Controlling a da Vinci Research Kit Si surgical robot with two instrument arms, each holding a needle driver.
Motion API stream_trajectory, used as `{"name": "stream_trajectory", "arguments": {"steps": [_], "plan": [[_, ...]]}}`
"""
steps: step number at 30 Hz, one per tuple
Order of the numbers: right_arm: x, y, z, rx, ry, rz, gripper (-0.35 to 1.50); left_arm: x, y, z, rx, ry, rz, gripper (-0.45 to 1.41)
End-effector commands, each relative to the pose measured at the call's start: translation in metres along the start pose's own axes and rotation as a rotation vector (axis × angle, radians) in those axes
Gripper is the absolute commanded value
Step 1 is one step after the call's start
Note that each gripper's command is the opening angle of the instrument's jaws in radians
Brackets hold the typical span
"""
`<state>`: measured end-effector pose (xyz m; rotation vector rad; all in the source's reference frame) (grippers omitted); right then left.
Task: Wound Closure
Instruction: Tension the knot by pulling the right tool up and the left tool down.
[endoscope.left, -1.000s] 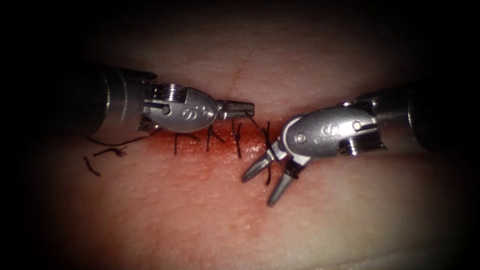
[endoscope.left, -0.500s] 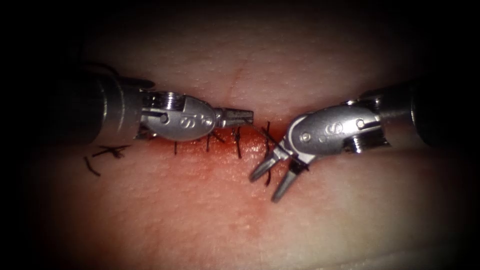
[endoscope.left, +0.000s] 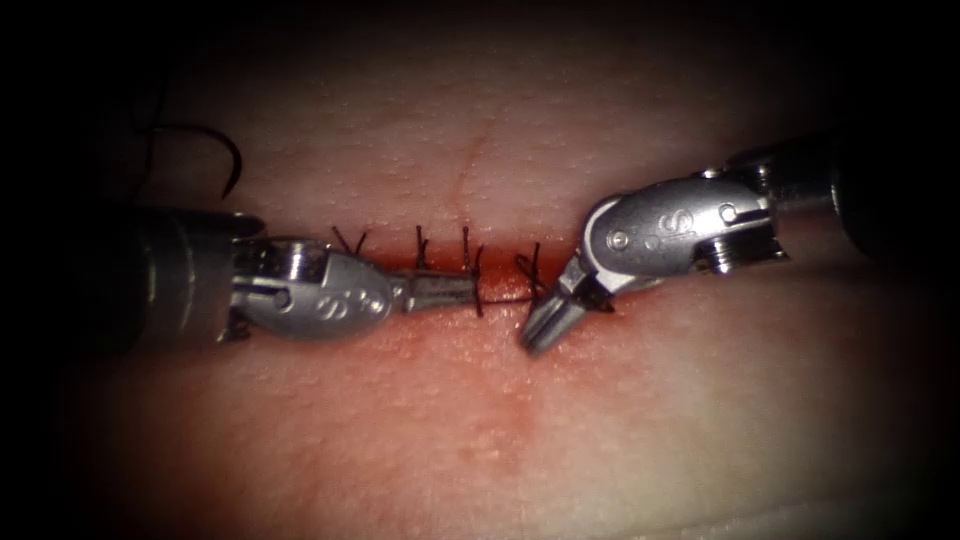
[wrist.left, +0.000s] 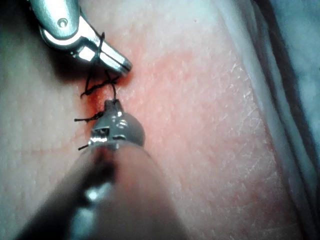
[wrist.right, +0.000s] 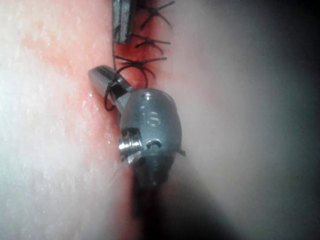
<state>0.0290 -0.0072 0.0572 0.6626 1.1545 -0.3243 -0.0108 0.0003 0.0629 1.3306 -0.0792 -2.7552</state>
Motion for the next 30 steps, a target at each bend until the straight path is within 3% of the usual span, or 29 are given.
{"name": "stream_trajectory", "arguments": {"steps": [1, 12, 22, 30], "plan": [[-0.0002, 0.0008, 0.0003, -0.006, 0.012, -0.001, -0.35, 0.0000, 0.0006, 0.0005, 0.004, -0.002, 0.006, -0.45], [-0.0001, 0.0032, -0.0020, -0.077, 0.071, 0.043, -0.35, 0.0038, 0.0092, -0.0008, -0.061, -0.037, 0.065, -0.45], [-0.0013, 0.0046, -0.0031, -0.108, 0.056, 0.052, -0.35, 0.0060, 0.0123, -0.0050, -0.159, 0.016, 0.077, -0.45], [-0.0017, 0.0052, -0.0035, -0.138, 0.062, 0.058, -0.35, 0.0080, 0.0148, -0.0052, -0.268, 0.101, 0.074, -0.45]]}}
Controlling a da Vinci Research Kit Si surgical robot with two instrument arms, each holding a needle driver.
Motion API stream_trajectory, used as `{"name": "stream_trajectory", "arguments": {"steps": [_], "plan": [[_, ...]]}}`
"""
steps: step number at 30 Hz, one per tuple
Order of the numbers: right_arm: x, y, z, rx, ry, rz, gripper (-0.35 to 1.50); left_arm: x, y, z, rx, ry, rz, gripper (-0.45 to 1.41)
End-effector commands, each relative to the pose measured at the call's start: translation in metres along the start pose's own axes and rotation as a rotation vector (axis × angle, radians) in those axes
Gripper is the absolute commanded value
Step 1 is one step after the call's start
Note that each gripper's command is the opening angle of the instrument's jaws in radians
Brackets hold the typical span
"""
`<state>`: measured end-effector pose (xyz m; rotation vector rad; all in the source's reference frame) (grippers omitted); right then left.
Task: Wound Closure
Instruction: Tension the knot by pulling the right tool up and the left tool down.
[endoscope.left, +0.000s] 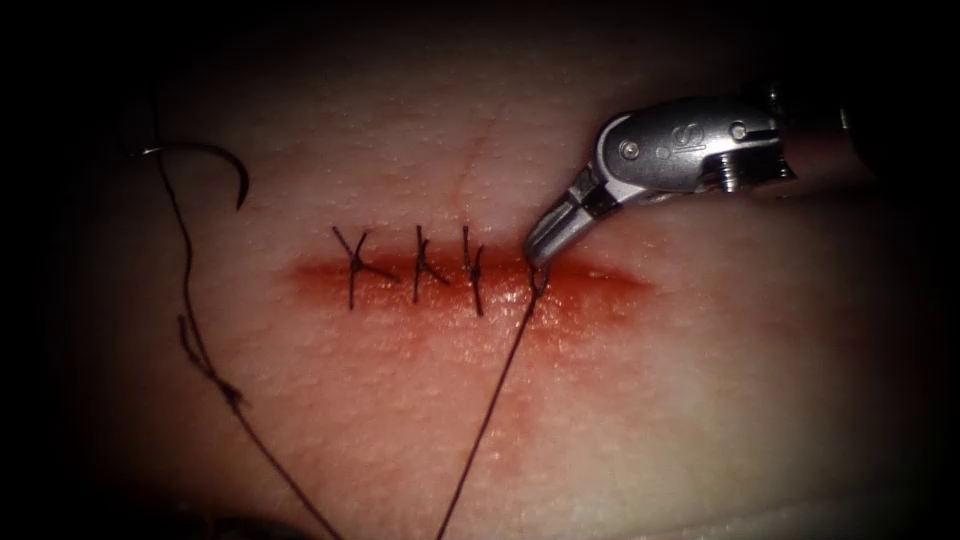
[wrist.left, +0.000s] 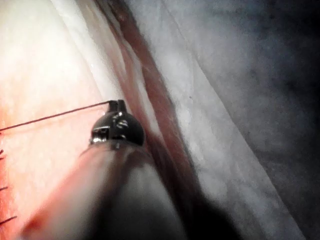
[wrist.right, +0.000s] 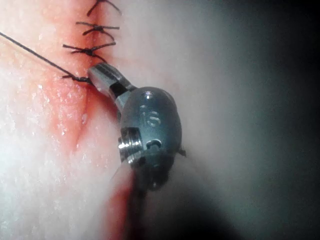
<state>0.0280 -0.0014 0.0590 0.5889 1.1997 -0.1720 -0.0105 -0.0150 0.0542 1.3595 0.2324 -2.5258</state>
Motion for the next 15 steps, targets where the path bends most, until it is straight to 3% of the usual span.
{"name": "stream_trajectory", "arguments": {"steps": [1, 15], "plan": [[-0.0002, 0.0006, 0.0006, -0.005, 0.003, -0.003, -0.35, 0.0002, 0.0002, 0.0006, -0.011, 0.013, 0.000, -0.45], [-0.0014, 0.0023, 0.0000, -0.132, -0.066, 0.048, -0.35, 0.0034, 0.0030, 0.0002, -0.200, 0.143, 0.043, -0.45]]}}
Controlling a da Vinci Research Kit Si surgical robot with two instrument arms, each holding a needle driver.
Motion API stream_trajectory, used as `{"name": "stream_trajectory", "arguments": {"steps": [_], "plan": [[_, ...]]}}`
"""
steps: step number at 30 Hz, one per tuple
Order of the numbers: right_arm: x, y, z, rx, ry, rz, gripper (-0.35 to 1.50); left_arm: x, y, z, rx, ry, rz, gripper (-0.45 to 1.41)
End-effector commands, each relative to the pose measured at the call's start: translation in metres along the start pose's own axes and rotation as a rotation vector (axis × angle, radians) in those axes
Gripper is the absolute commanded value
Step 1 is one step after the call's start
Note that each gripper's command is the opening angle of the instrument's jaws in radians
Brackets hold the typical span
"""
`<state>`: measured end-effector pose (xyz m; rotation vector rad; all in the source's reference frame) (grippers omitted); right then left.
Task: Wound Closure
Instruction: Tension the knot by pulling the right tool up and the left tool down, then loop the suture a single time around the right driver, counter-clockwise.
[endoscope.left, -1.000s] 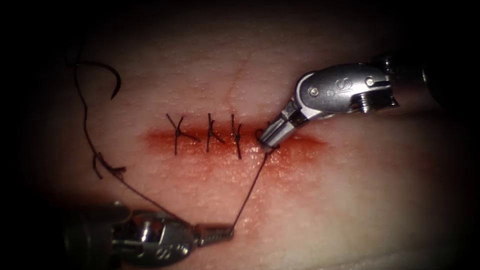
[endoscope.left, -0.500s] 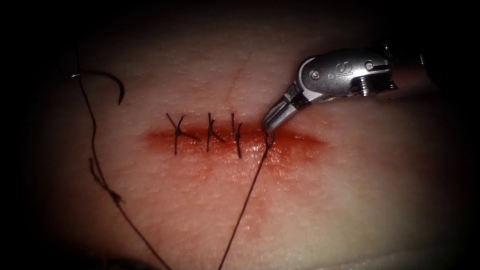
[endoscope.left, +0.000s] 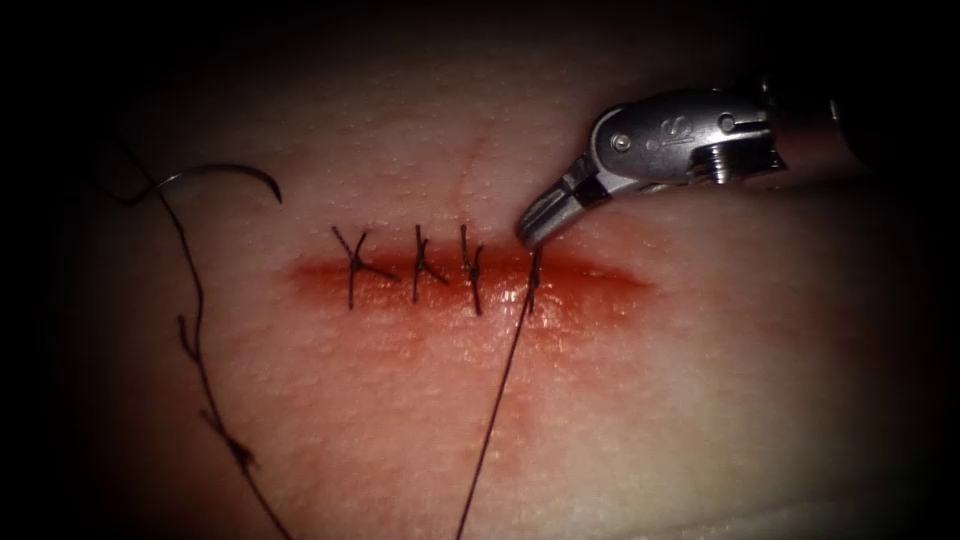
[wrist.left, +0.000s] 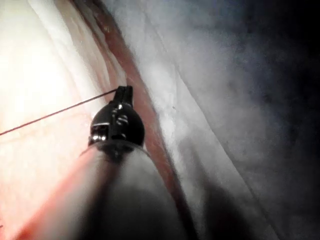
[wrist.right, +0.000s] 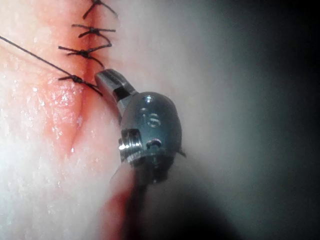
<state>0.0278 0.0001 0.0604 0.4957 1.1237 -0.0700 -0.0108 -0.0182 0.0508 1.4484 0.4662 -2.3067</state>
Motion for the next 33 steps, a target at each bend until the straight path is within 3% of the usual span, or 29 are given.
{"name": "stream_trajectory", "arguments": {"steps": [1, 10, 16, 20, 22, 23, 24, 25, 28, 33], "plan": [[-0.0006, 0.0007, 0.0008, -0.015, -0.009, 0.004, -0.35, -0.0002, 0.0000, 0.0015, -0.022, 0.003, 0.005, -0.45], [-0.0015, 0.0013, 0.0001, -0.100, -0.086, -0.008, -0.35, -0.0004, 0.0002, 0.0028, -0.065, 0.023, 0.005, -0.45], [-0.0014, 0.0004, 0.0003, -0.111, -0.062, -0.001, -0.35, -0.0004, -0.0009, 0.0021, -0.053, 0.016, -0.001, -0.45], [-0.0009, -0.0005, 0.0004, -0.169, 0.029, 0.009, -0.35, 0.0001, -0.0029, 0.0006, -0.015, 0.000, -0.016, -0.45], [-0.0007, -0.0011, 0.0003, -0.206, 0.090, 0.013, 0.05, 0.0003, -0.0041, -0.0002, 0.021, -0.005, -0.027, -0.45], [-0.0005, -0.0017, 0.0003, -0.219, 0.112, 0.015, 0.46, 0.0004, -0.0051, -0.0009, 0.042, -0.006, -0.027, -0.45], [-0.0004, -0.0019, 0.0003, -0.227, 0.125, 0.017, 0.63, 0.0005, -0.0057, -0.0013, 0.054, -0.007, -0.027, -0.45], [0.0000, -0.0025, 0.0002, -0.244, 0.158, 0.023, 0.95, 0.0006, -0.0070, -0.0022, 0.078, -0.015, -0.019, -0.45], [0.0010, -0.0031, -0.0007, -0.296, 0.198, 0.047, 1.16, 0.0008, -0.0084, -0.0031, 0.102, -0.034, -0.006, -0.45], [0.0025, -0.0036, -0.0035, -0.407, 0.272, 0.073, 1.23, 0.0012, -0.0109, -0.0046, 0.132, -0.065, 0.025, -0.45]]}}
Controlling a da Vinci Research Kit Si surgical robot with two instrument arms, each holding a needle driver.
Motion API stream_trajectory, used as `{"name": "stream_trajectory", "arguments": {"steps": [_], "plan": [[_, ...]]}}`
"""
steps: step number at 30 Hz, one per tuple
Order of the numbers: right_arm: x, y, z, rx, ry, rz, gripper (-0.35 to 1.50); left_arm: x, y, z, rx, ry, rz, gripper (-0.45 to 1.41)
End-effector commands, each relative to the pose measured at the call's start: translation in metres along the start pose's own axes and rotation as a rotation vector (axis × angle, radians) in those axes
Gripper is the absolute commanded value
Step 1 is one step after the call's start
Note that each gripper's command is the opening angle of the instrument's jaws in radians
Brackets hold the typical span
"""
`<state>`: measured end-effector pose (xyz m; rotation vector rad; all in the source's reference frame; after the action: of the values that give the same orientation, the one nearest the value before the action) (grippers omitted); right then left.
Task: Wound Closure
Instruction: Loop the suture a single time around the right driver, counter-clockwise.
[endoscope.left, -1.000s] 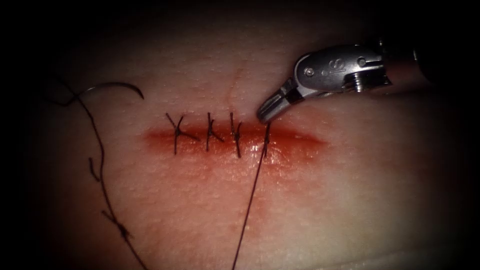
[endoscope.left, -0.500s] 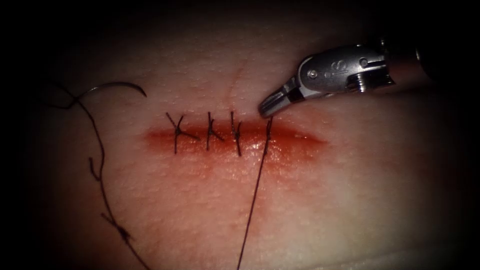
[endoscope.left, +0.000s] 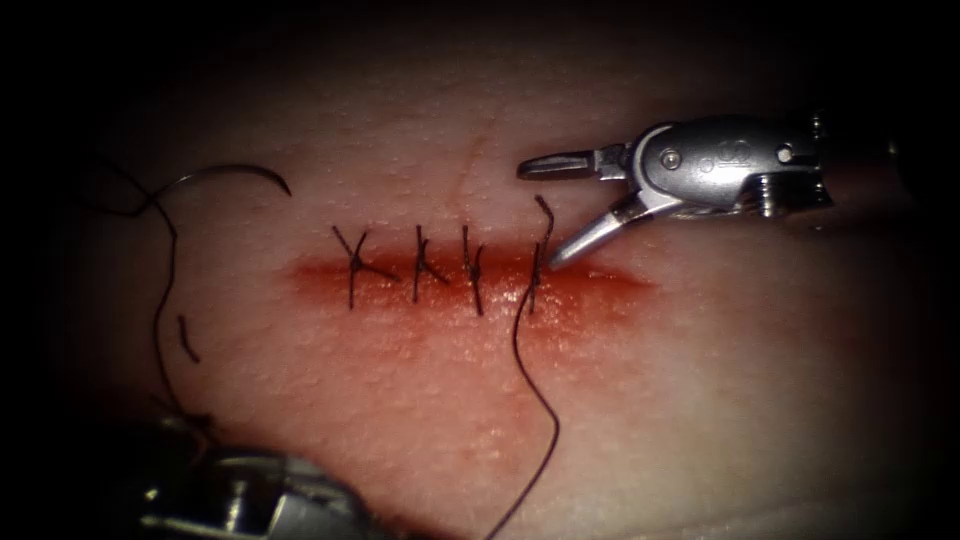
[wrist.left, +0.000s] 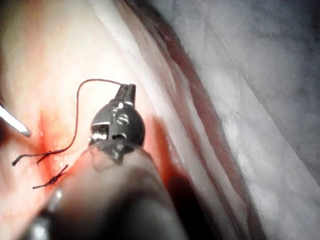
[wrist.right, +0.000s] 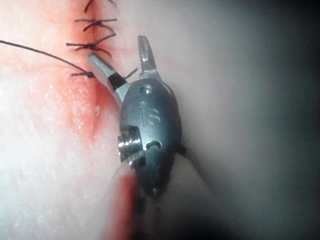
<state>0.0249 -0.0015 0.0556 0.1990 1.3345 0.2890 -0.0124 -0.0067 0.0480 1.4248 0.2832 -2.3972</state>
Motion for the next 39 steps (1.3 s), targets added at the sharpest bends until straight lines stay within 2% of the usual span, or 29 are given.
{"name": "stream_trajectory", "arguments": {"steps": [1, 3, 6, 7, 8, 9, 10, 13, 19, 24, 29, 35, 39], "plan": [[0.0006, 0.0005, -0.0007, -0.038, 0.031, -0.022, 1.23, -0.0003, -0.0006, 0.0005, 0.004, -0.005, 0.005, -0.45], [0.0015, 0.0002, -0.0021, -0.099, 0.059, -0.054, 1.15, -0.0001, -0.0024, -0.0002, 0.022, -0.016, 0.015, -0.45], [0.0019, -0.0008, -0.0026, -0.122, 0.056, -0.080, 0.90, 0.0000, -0.0040, -0.0008, 0.037, -0.016, 0.016, -0.45], [0.0020, -0.0012, -0.0026, -0.125, 0.054, -0.093, 0.69, 0.0000, -0.0047, -0.0010, 0.041, -0.016, 0.023, -0.45], [0.0020, -0.0019, -0.0026, -0.125, 0.056, -0.102, 0.07, 0.0001, -0.0059, -0.0012, 0.048, -0.014, 0.025, -0.45], [0.0020, -0.0024, -0.0025, -0.123, 0.059, -0.105, -0.26, 0.0001, -0.0065, -0.0014, 0.049, -0.013, 0.029, -0.45], [0.0019, -0.0027, -0.0023, -0.113, 0.069, -0.107, -0.35, 0.0002, -0.0070, -0.0014, 0.052, -0.012, 0.029, -0.45], [0.0015, -0.0036, -0.0014, -0.102, 0.079, -0.117, -0.35, 0.0000, -0.0084, -0.0016, 0.054, -0.012, 0.042, -0.45], [0.0003, -0.0052, 0.0022, -0.056, 0.081, -0.143, -0.35, -0.0017, -0.0107, -0.0024, 0.069, -0.016, 0.041, -0.45], [-0.0002, -0.0061, 0.0037, -0.017, 0.103, -0.155, -0.35, -0.0033, -0.0129, -0.0035, 0.085, -0.020, 0.035, -0.45], [-0.0009, -0.0073, 0.0040, 0.015, 0.164, -0.172, -0.35, -0.0053, -0.0155, -0.0042, 0.091, -0.017, 0.015, -0.45], [-0.0018, -0.0088, 0.0046, -0.028, 0.282, -0.169, -0.35, -0.0091, -0.0177, -0.0017, 0.098, -0.069, -0.005, -0.45], [-0.0024, -0.0094, 0.0053, -0.088, 0.295, -0.168, -0.35, -0.0114, -0.0180, 0.0000, 0.084, -0.094, -0.002, -0.45]]}}
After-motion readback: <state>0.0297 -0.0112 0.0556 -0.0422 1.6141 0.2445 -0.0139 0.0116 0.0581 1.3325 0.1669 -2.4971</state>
